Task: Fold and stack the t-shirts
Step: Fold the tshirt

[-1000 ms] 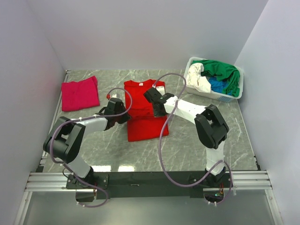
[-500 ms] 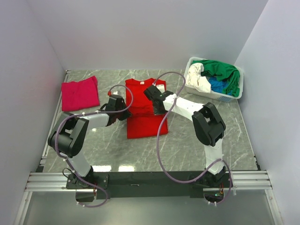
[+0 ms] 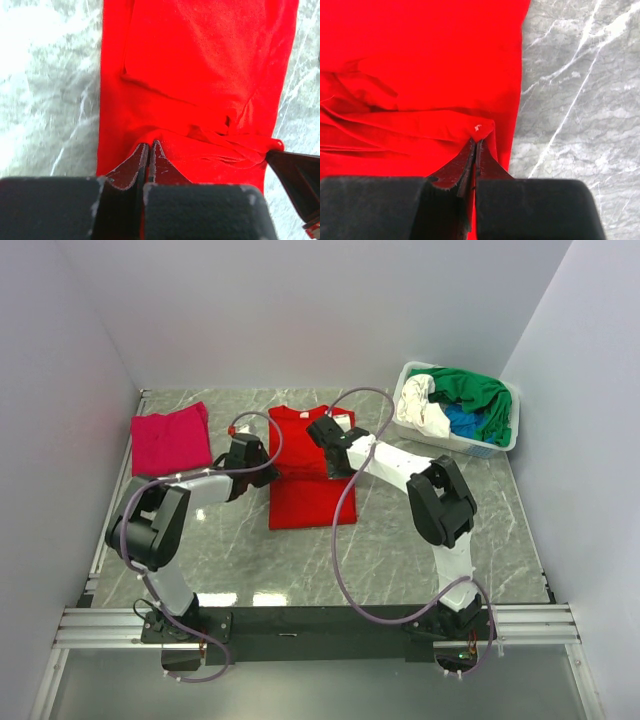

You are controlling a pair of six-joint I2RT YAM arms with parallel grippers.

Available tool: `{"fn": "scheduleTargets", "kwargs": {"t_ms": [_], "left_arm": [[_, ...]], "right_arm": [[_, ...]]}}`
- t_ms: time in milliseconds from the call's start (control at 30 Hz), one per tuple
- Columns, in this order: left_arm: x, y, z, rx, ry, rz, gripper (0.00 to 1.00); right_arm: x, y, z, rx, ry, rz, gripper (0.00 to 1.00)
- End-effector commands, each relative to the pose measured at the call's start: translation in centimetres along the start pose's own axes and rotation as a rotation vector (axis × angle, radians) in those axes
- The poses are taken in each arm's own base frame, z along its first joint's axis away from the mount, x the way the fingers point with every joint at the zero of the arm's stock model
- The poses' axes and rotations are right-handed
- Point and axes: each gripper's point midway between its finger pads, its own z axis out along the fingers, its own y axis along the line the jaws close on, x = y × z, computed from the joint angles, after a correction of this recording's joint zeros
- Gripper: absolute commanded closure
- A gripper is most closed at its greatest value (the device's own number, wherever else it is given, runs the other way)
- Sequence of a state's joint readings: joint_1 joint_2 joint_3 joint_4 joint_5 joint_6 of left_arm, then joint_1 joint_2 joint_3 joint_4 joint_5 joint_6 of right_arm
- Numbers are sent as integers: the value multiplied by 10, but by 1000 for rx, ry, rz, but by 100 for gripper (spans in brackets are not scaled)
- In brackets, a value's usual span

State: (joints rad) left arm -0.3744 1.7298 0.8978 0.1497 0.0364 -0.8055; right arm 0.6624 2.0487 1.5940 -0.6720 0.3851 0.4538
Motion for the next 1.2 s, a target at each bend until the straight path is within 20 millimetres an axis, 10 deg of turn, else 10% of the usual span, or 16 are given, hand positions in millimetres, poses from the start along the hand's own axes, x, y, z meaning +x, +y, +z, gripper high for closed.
{"fn": "scheduleTargets", "kwargs": {"t_ms": [0, 167, 333, 433, 600, 800, 1167], "left_arm": [[-24, -7, 9, 17, -58, 10, 99], [-33, -12, 17, 22, -66, 16, 99], [-51, -24, 6, 23, -100, 33, 35], [-70, -33, -12, 8, -183, 50, 11], [-46, -78, -44, 92, -222, 112, 5], [30, -116, -53, 246, -124, 107, 5], [95, -77, -25, 187, 7, 93, 4]], "right_arm": [[-19, -5, 2, 27, -38, 7, 100], [-30, -8, 7, 32, -49, 13, 100], [-46, -17, -14, 44, -90, 25, 47], [-54, -24, -37, 26, -133, 44, 37], [-39, -21, -56, -67, -135, 48, 36], [-4, 2, -66, -218, -66, 42, 39], [71, 12, -56, -237, 35, 26, 40]]}}
